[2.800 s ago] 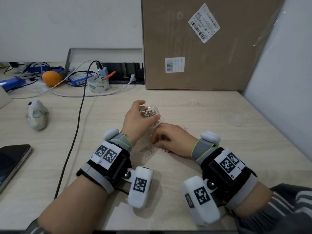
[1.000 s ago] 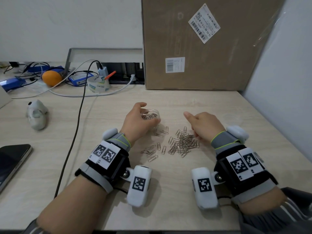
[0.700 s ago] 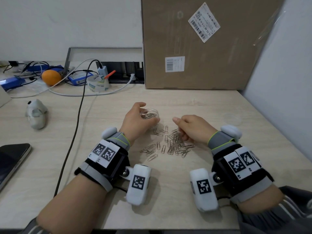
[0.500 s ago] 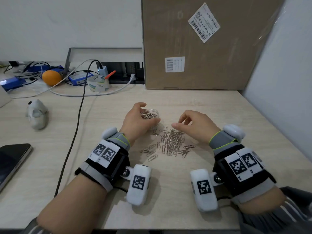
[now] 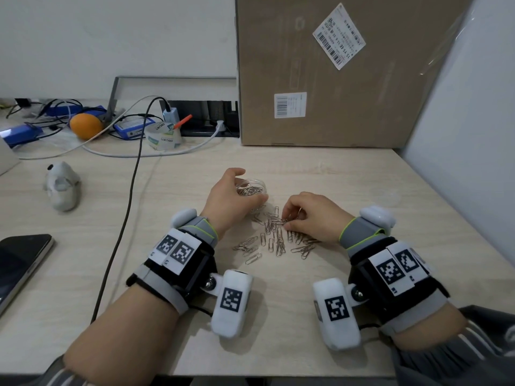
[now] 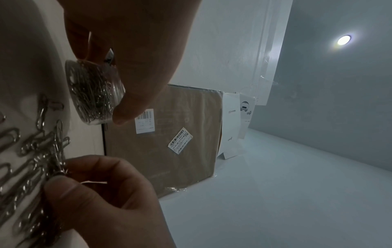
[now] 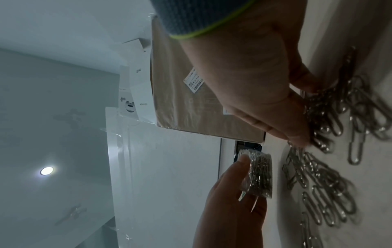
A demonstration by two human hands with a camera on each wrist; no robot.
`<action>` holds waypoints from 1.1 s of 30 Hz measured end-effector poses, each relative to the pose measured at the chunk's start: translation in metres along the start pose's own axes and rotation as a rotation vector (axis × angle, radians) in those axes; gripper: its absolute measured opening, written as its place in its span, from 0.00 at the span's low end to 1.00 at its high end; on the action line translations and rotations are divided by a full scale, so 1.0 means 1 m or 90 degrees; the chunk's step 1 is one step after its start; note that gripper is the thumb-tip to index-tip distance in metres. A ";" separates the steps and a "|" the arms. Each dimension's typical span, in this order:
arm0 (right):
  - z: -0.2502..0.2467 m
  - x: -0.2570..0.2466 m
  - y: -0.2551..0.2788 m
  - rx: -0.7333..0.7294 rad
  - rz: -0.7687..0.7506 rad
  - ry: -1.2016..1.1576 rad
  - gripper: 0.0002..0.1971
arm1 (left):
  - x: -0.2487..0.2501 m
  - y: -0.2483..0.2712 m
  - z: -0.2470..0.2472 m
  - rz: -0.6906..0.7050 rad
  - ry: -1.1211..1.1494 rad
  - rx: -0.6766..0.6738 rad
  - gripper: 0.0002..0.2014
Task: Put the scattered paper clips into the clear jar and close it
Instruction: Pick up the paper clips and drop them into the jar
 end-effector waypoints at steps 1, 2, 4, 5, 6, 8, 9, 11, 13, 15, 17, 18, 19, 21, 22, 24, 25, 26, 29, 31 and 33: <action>-0.001 -0.001 -0.001 0.008 -0.007 0.002 0.08 | 0.000 0.000 0.000 0.001 -0.001 0.000 0.34; -0.001 -0.001 -0.001 0.019 -0.011 0.001 0.07 | 0.000 0.000 0.000 0.002 -0.001 0.000 0.34; -0.003 -0.001 -0.003 0.041 -0.015 -0.006 0.04 | 0.001 0.000 0.000 0.004 -0.001 -0.004 0.34; -0.003 0.000 -0.004 0.050 -0.016 -0.012 0.03 | 0.001 0.000 0.001 0.005 -0.001 -0.006 0.34; -0.005 0.000 -0.005 0.061 -0.015 -0.022 0.02 | 0.001 0.000 0.001 0.005 0.000 -0.008 0.34; -0.008 0.002 -0.005 0.084 -0.012 -0.041 0.01 | 0.001 0.000 0.001 0.006 0.002 -0.010 0.34; -0.009 0.002 -0.004 0.094 -0.012 -0.046 0.01 | 0.001 0.000 0.002 0.007 0.002 -0.011 0.34; -0.012 0.003 -0.004 0.109 -0.008 -0.052 0.01 | 0.001 0.000 0.002 0.008 0.000 -0.014 0.34; -0.015 0.005 -0.004 0.138 -0.001 -0.064 0.02 | 0.001 0.000 0.003 0.011 -0.004 -0.016 0.34; -0.021 0.006 -0.004 0.182 0.001 -0.088 0.02 | 0.000 0.000 0.003 0.013 -0.009 -0.021 0.34; -0.028 0.007 -0.003 0.233 -0.004 -0.125 0.02 | 0.002 0.000 0.003 0.018 -0.016 -0.027 0.34; -0.031 0.007 -0.003 0.260 -0.011 -0.154 0.02 | 0.003 0.001 0.004 0.023 -0.020 -0.030 0.34; -0.035 0.006 -0.001 0.288 -0.022 -0.192 0.03 | 0.004 0.002 0.004 0.031 -0.022 -0.036 0.35; -0.044 0.003 0.003 0.338 -0.056 -0.287 0.04 | 0.008 0.004 0.007 0.051 -0.023 -0.059 0.35; -0.046 0.000 0.005 0.353 -0.078 -0.330 0.05 | 0.011 0.006 0.009 0.062 -0.021 -0.078 0.35; -0.047 -0.009 0.008 0.353 -0.118 -0.382 0.05 | 0.017 0.010 0.016 0.089 -0.021 -0.126 0.36; -0.045 -0.014 0.009 0.337 -0.130 -0.396 0.04 | 0.020 0.012 0.020 0.105 -0.028 -0.148 0.37; -0.041 -0.017 0.009 0.314 -0.135 -0.401 0.03 | 0.022 0.015 0.023 0.119 -0.037 -0.165 0.37; -0.033 -0.022 0.009 0.271 -0.134 -0.371 0.02 | 0.025 0.017 0.026 0.136 -0.047 -0.169 0.36; -0.039 -0.018 0.009 0.302 -0.127 -0.347 0.03 | 0.021 0.014 0.021 0.116 -0.039 -0.141 0.36; -0.044 -0.009 0.009 0.319 -0.084 -0.282 0.06 | 0.014 0.009 0.014 0.082 -0.038 -0.101 0.36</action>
Point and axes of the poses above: each hand's wrist, its own y-axis away from the middle knuckle, its own z-axis out of the palm, x = y × z, the point moved 8 cm from there along -y, towards the middle knuckle, and after that the axes turned 13 degrees about -y, right-handed, at the moved point
